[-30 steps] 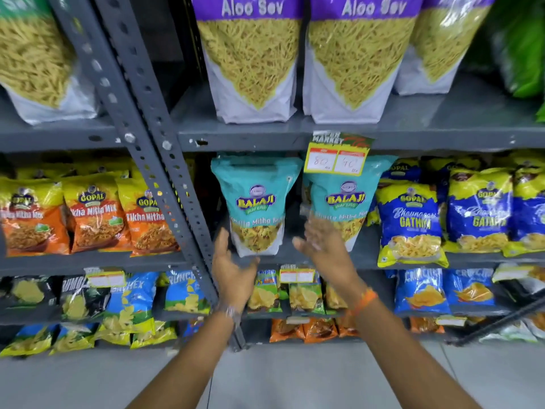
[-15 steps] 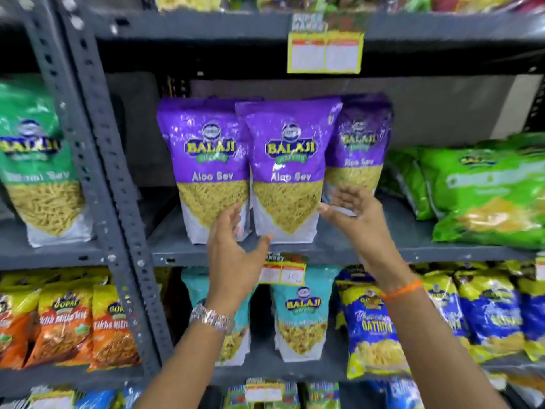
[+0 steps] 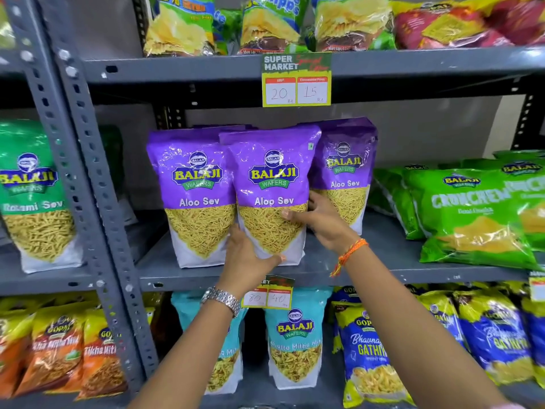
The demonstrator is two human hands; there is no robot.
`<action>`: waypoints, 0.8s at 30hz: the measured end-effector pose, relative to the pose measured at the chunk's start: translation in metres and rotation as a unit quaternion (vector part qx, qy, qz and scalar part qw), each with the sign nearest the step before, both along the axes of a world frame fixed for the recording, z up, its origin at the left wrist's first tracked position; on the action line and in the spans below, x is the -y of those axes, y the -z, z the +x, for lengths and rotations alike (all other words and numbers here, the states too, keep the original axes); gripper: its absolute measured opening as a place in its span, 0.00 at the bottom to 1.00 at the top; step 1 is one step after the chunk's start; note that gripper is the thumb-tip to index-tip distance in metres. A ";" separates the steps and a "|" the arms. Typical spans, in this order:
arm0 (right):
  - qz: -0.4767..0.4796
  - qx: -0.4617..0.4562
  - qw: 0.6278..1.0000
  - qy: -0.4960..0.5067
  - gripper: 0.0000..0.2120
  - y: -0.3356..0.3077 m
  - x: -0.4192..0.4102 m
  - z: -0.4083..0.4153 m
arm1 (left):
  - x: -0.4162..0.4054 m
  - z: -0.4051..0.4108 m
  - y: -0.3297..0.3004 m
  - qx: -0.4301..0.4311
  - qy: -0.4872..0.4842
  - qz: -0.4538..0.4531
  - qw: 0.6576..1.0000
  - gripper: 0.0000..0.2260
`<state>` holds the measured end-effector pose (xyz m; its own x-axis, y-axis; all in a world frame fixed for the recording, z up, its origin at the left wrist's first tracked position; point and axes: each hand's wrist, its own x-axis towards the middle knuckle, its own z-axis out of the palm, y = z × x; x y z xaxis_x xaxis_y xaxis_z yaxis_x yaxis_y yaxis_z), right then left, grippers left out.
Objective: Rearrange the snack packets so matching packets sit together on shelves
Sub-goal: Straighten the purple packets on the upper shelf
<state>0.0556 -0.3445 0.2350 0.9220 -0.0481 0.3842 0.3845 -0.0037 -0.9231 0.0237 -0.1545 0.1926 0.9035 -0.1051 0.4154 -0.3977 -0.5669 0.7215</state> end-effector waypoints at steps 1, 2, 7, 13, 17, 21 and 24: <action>-0.004 0.004 1.000 -0.001 0.23 0.000 -0.001 0.000 | 0.001 -0.001 0.000 0.005 0.001 -0.004 1.000 0.50; 0.000 0.005 1.000 -0.001 0.23 0.000 -0.001 0.001 | 0.003 0.000 0.001 0.009 -0.003 -0.010 1.000 0.52; 0.041 0.007 0.999 0.016 0.23 0.001 0.001 0.002 | 0.010 0.004 0.003 0.062 -0.045 -0.020 0.997 0.44; 0.043 0.010 0.999 0.026 0.20 -0.007 0.037 -0.017 | 0.037 0.000 -0.003 0.084 -0.015 -0.044 0.995 0.42; 0.035 0.025 0.998 0.035 0.21 -0.015 0.072 -0.034 | 0.070 -0.001 -0.009 0.065 -0.003 -0.043 0.997 0.36; 0.032 0.041 0.998 0.038 0.18 -0.016 0.105 -0.046 | 0.102 -0.006 -0.013 0.048 0.026 -0.054 0.997 0.36; 0.031 0.037 0.998 0.033 0.18 -0.012 0.124 -0.049 | 0.121 -0.008 -0.012 0.037 0.039 -0.056 0.997 0.34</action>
<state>0.0061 -0.4680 0.2471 0.8856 -0.1327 0.4451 0.4519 0.0248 -0.8917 0.0154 -0.2751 0.2043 0.8611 -0.1219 0.4936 -0.4913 -0.4495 0.7460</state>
